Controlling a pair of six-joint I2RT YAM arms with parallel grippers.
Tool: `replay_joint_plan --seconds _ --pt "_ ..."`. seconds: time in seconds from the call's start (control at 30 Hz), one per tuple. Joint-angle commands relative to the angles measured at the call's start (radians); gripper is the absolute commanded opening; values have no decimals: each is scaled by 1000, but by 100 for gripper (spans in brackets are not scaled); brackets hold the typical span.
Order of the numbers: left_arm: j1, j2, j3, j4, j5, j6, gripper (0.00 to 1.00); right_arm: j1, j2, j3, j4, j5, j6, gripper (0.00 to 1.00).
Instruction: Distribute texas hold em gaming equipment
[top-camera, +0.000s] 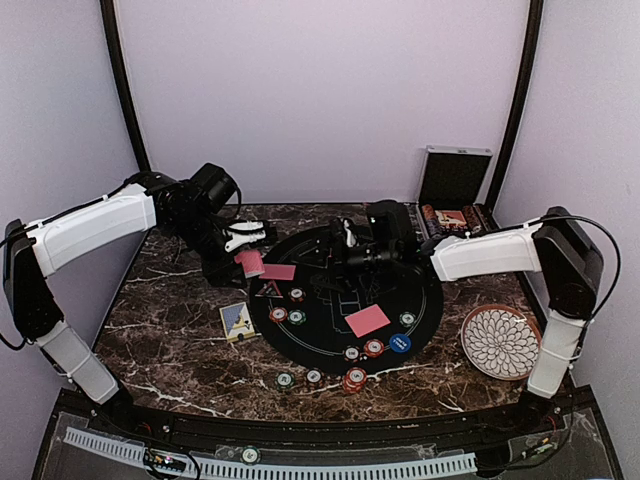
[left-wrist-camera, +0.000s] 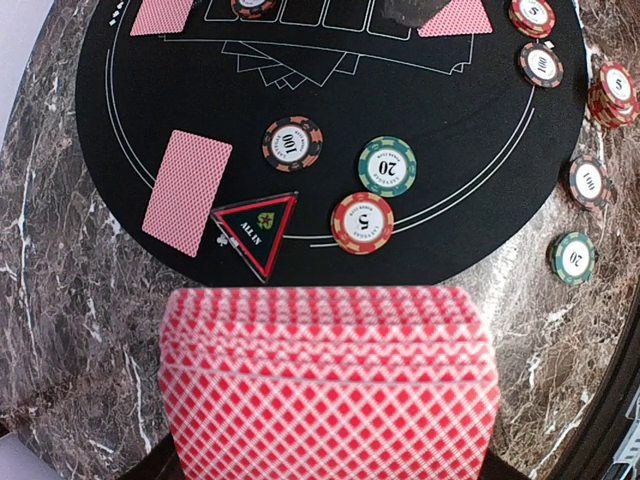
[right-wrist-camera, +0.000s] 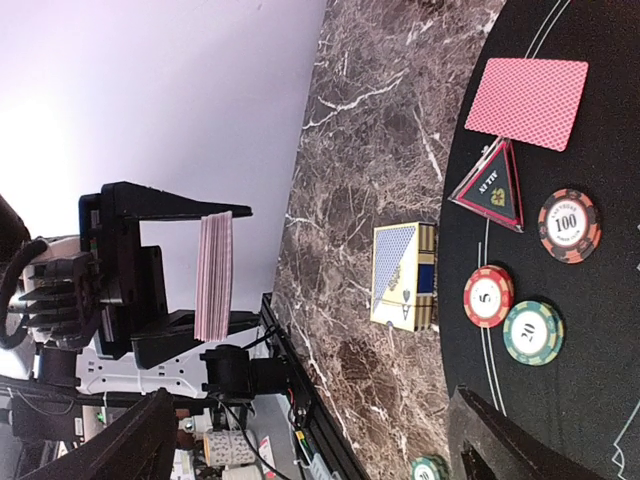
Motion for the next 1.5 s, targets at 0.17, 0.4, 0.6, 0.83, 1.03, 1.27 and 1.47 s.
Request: replay_joint_plan --seconds 0.17,0.4,0.6,0.83,1.03,1.27,1.47 --pt "2 -32 18 2 38 -8 0 50 114 112 159 -71 84 90" --pt "2 -27 22 4 44 -10 0 72 183 198 166 -99 98 88" --pt "2 -16 42 2 57 -30 0 88 237 253 174 -117 119 87" --pt "1 0 68 -12 79 -35 0 102 286 307 212 -134 143 86" --pt "2 6 64 -17 75 -32 0 112 319 339 229 -146 159 86" --pt "1 9 60 -19 74 -32 0 117 374 396 244 -157 186 87" --pt "1 9 57 -20 78 -33 0 129 449 467 274 -163 227 86"
